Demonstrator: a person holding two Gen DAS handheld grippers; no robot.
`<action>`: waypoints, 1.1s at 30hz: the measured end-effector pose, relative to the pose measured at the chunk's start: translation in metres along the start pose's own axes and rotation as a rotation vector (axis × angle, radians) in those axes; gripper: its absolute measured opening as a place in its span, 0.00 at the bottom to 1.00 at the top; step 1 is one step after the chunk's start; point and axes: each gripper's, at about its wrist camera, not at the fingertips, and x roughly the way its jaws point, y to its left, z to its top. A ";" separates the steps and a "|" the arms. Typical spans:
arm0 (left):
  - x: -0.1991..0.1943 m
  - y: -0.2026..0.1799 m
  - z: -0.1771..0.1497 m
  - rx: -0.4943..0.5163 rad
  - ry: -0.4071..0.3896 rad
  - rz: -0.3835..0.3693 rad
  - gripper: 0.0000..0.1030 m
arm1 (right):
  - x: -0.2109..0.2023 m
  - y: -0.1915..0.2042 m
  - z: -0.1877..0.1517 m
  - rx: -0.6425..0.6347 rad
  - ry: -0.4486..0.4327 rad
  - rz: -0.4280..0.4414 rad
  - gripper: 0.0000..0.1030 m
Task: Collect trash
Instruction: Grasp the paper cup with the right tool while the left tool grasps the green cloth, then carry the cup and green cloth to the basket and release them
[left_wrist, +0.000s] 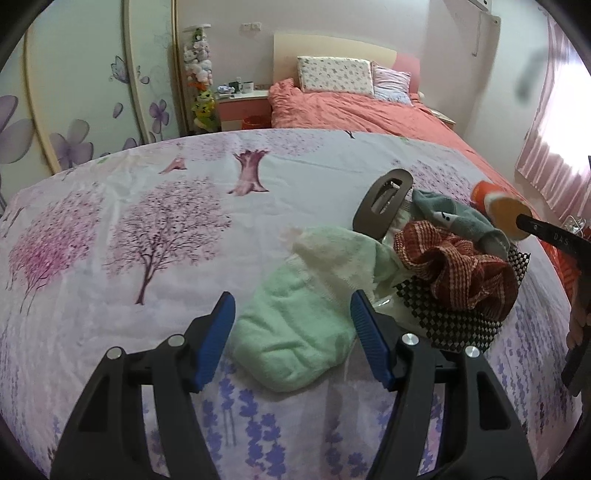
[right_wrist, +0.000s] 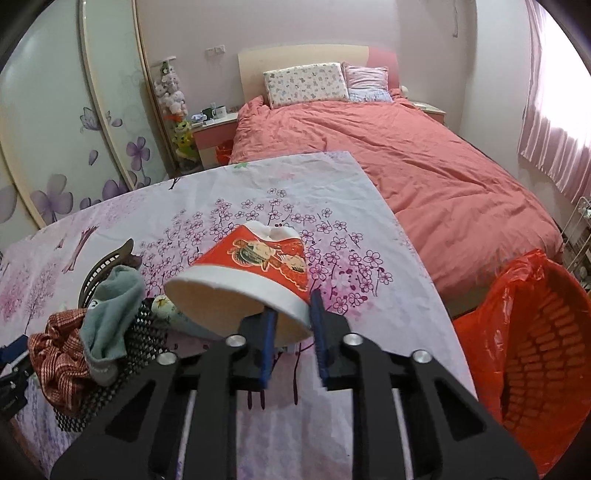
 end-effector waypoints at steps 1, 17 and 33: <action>0.001 -0.001 0.000 0.001 0.005 0.001 0.59 | 0.000 0.001 -0.001 -0.001 0.000 0.001 0.08; 0.004 0.018 -0.006 -0.063 0.037 -0.009 0.06 | -0.027 0.001 -0.007 0.022 -0.038 0.023 0.03; -0.071 0.010 0.024 -0.073 -0.141 -0.010 0.04 | -0.075 -0.007 -0.005 0.014 -0.110 0.011 0.03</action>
